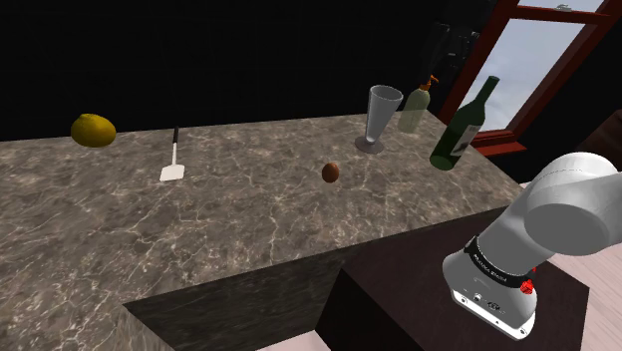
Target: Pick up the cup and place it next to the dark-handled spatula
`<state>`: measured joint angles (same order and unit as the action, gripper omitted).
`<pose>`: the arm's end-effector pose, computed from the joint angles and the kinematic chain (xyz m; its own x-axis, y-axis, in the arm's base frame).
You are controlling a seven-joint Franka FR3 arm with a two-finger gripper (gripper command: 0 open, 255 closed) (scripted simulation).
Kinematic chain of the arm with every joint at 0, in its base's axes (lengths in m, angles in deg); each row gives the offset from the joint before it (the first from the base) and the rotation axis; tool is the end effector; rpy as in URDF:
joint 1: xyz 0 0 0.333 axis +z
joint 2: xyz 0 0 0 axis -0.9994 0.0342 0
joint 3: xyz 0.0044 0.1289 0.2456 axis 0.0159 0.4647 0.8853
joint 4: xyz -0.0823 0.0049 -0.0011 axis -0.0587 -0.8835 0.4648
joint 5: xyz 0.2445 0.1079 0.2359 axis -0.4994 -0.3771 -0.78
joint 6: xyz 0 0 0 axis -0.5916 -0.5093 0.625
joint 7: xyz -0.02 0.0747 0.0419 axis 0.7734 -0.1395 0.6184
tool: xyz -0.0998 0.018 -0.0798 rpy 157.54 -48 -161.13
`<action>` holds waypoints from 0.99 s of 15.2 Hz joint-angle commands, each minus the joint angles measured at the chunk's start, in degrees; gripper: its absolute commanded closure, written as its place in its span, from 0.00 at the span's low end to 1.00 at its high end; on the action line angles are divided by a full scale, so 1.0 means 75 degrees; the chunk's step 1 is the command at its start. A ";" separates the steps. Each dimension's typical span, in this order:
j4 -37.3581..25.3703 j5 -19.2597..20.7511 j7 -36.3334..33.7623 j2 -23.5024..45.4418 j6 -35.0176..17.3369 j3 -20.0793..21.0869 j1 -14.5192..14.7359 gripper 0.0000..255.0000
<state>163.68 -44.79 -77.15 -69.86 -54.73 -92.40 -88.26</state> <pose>0.3074 -0.0140 0.5298 0.9874 -0.1480 -0.0562 -0.1546 -0.9780 -0.1399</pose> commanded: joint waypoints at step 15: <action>-0.0884 0.0179 0.1576 0.2920 -0.2032 -0.1658 -0.0500 0.00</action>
<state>158.30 -43.20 -66.48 -50.22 -68.96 -103.79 -91.81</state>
